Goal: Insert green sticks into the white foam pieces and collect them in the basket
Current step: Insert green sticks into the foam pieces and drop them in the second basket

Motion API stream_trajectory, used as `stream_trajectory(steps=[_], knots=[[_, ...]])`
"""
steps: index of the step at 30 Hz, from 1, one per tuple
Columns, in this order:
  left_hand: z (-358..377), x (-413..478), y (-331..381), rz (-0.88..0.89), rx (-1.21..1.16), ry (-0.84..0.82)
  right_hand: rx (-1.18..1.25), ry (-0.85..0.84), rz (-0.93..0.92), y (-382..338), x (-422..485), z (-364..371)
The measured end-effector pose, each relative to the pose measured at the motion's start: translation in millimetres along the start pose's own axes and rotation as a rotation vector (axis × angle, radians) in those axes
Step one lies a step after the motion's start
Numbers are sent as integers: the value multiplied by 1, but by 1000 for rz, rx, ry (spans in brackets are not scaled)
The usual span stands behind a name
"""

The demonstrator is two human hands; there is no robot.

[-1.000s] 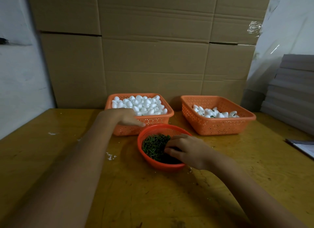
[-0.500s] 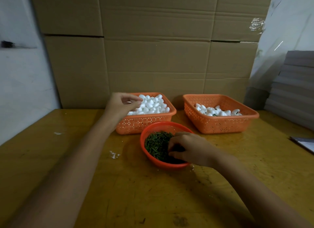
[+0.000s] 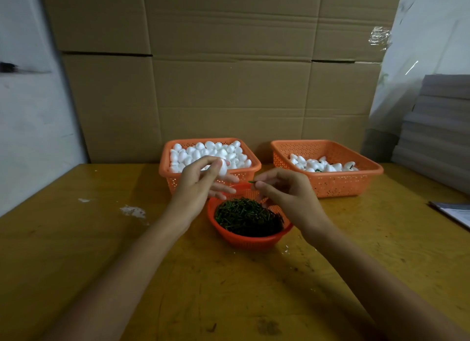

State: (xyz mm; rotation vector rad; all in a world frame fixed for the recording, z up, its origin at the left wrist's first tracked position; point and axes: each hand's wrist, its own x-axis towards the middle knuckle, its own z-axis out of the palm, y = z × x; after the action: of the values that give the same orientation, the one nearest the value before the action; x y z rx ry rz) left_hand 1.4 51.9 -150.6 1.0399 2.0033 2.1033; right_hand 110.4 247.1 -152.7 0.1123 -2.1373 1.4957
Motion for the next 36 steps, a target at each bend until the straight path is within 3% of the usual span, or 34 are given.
stream_trajectory(steps=[6,9,24,36], knots=[[8,-5,-8,28,-8,60,196,-23,70,3,-1,2],[12,-7,-8,3,-166,68,232,-39,80,3,-1,1],[13,-10,-6,-117,-518,-56,195,-49,81,0,-2,5],[10,-10,-7,-139,-532,-19,155,-51,93,0,-3,7]])
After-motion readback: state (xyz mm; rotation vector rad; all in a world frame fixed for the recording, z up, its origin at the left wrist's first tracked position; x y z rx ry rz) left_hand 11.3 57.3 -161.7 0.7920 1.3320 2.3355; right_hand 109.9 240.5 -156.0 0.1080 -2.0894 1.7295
